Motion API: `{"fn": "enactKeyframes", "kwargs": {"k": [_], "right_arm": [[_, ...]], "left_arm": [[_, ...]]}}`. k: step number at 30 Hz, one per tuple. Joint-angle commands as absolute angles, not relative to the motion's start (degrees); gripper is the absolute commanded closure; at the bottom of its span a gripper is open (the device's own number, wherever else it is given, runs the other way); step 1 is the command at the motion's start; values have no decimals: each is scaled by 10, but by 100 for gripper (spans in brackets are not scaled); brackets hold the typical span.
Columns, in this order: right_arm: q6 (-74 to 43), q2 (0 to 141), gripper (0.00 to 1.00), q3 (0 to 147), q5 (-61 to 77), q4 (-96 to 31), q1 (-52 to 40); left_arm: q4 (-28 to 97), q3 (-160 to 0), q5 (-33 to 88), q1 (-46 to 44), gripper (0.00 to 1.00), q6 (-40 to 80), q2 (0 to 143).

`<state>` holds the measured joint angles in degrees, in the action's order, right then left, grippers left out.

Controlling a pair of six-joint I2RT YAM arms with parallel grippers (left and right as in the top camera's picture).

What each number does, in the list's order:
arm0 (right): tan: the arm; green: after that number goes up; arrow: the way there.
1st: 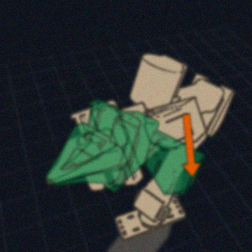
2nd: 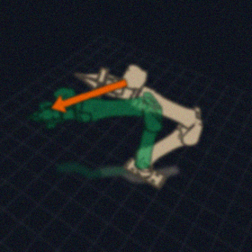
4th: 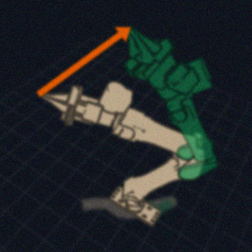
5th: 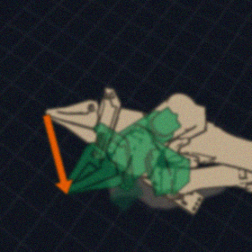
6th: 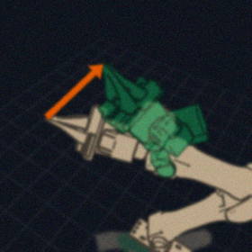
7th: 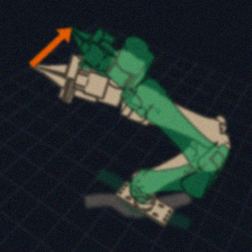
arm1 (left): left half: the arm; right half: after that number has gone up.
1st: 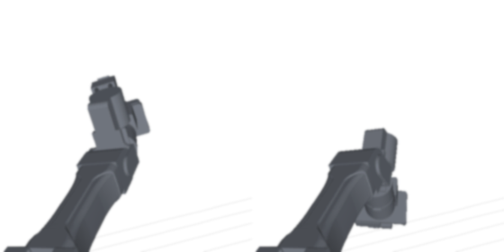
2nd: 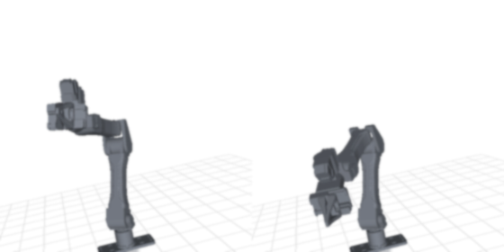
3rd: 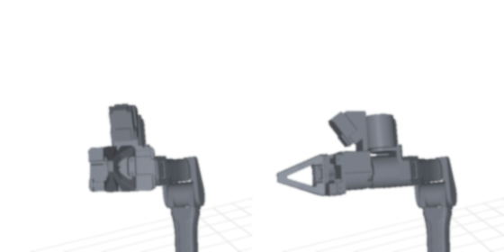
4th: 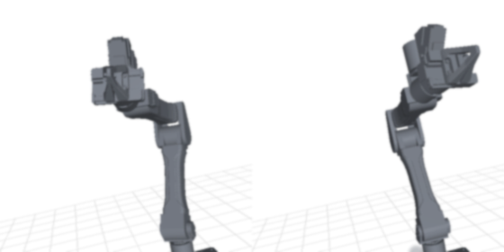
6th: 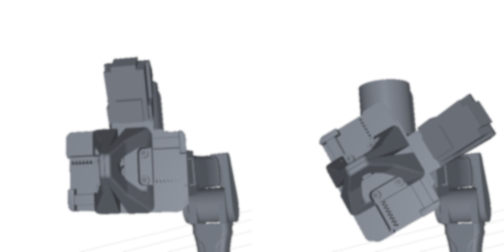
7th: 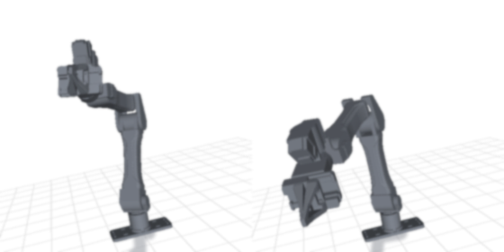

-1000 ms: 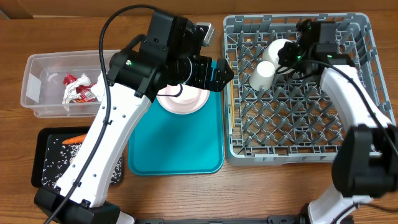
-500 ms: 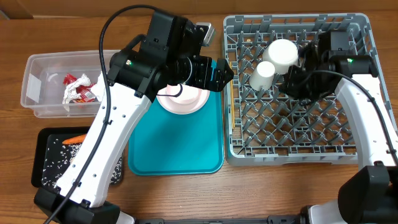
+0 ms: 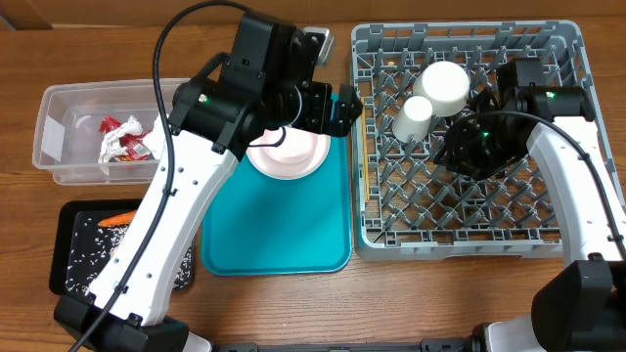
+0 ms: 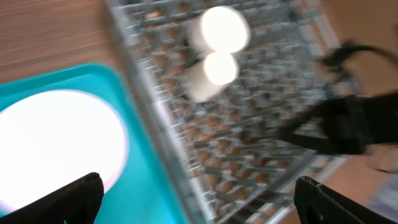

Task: Sort waste into correct bins and load items into the dishwasher

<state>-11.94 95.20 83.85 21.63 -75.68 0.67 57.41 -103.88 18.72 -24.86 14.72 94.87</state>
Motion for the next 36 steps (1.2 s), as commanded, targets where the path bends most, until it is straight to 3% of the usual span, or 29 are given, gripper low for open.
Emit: {"fn": "enactKeyframes", "kwargs": {"k": [1, 6, 19, 29, 36], "right_arm": [[-120, 952, 67, 840, 215, -763, 7], [-120, 952, 61, 840, 215, -762, 7], [-120, 952, 51, 840, 215, -764, 7], [-120, 952, 44, 840, 215, -764, 7], [-120, 952, 43, 840, 215, -763, 7]], "left_arm": [[595, -1043, 47, -247, 0, 138, 945], [616, -1023, -65, -247, 0, 139, 954], [588, -942, -160, -245, 0, 211, 1026], [570, -942, -143, -231, 0, 248, 1116], [553, -942, -24, -176, 0, 259, 1124]]}}
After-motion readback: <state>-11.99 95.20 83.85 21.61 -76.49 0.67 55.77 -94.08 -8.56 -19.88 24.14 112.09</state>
